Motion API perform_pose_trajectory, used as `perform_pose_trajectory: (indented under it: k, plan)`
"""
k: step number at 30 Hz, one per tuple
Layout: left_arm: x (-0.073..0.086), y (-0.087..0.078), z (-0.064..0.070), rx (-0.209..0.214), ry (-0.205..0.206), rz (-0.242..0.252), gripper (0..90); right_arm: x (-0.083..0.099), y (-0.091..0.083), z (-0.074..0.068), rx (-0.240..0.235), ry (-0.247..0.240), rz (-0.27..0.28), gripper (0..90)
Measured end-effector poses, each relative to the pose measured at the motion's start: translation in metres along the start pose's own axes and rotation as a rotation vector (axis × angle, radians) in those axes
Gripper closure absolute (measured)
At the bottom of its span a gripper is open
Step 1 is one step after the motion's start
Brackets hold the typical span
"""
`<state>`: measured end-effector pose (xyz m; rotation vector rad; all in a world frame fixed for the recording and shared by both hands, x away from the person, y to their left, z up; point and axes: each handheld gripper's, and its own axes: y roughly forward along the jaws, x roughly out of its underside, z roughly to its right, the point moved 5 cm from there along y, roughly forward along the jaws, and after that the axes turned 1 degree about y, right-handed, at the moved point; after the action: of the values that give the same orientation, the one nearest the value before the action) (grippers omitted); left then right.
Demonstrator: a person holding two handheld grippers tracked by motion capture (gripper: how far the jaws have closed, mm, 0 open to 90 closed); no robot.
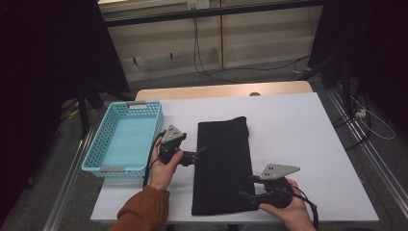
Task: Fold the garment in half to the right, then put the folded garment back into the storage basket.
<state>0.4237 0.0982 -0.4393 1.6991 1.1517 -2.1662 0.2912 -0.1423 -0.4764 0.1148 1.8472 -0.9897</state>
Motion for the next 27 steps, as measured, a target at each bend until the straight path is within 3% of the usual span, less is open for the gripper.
perform_pose_trajectory:
  k: [4, 14, 27]
  plan:
    - [0.007, -0.005, 0.002, -0.012, -0.001, -0.007, 4.9, -0.001, 0.003, -0.003, -0.017, -0.008, -0.001, 26.7]
    - [0.020, -0.022, 0.008, -0.012, -0.009, 0.002, 4.6, -0.002, 0.005, -0.012, -0.029, -0.050, -0.009, 25.5]
    - [0.028, -0.022, 0.006, -0.020, 0.002, -0.020, 4.6, -0.009, 0.006, -0.020, -0.055, -0.079, -0.005, 22.3]
